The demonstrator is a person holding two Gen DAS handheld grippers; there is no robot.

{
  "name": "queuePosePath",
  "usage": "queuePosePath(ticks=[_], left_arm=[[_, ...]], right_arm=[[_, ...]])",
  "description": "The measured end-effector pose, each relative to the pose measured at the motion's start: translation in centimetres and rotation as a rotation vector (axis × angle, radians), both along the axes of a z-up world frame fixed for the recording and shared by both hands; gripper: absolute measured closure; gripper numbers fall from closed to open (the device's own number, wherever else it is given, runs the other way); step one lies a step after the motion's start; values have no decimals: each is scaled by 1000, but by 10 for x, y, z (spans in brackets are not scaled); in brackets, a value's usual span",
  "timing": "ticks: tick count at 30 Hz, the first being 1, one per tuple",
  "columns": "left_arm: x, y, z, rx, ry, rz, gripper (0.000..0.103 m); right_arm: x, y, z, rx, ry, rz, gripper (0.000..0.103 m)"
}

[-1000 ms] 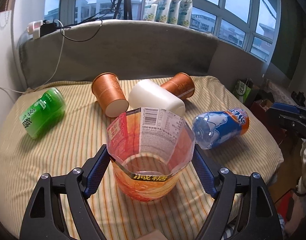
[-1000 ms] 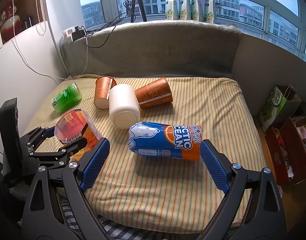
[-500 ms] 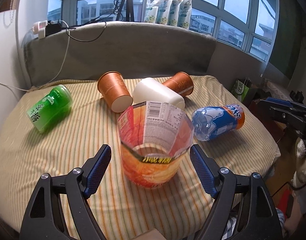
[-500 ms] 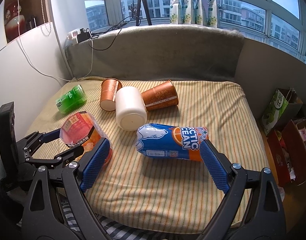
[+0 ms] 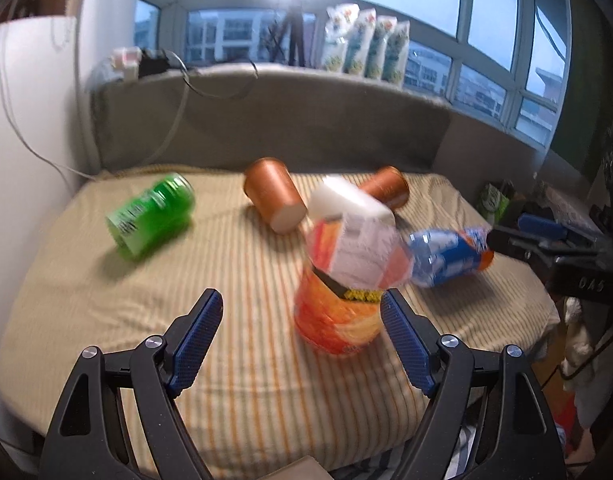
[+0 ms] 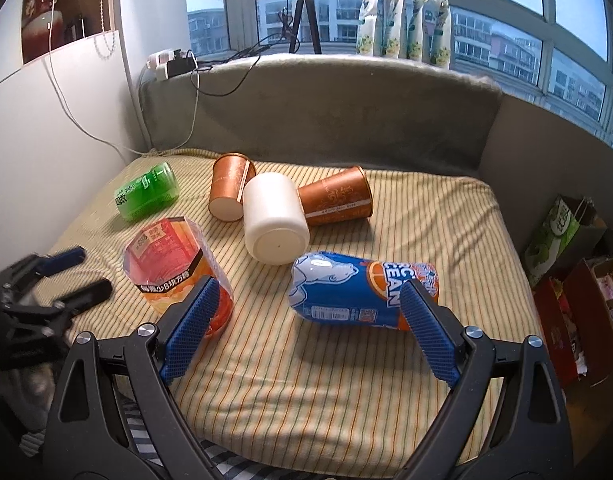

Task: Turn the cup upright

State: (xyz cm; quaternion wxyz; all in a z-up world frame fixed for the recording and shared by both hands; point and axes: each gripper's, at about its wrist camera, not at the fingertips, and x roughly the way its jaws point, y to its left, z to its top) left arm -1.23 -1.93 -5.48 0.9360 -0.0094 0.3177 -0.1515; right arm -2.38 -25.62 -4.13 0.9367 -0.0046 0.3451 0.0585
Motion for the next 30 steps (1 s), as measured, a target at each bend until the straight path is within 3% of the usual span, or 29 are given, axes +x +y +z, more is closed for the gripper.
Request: queuePosePath(ticks=[12, 17, 23, 30], left_arm=[[-9, 5, 29, 17, -209, 115, 22], [-9, 10, 37, -8, -246, 150, 20], [-11, 13, 40, -4, -278, 177, 15], [-13, 11, 40, 0, -281, 178, 13]], right_arm=[[-16, -9, 1, 2, -105, -74, 9], [-26, -16, 8, 18, -171, -119, 0], [-34, -19, 13, 10, -233, -162, 0], [-37, -18, 11, -5, -244, -175, 0]])
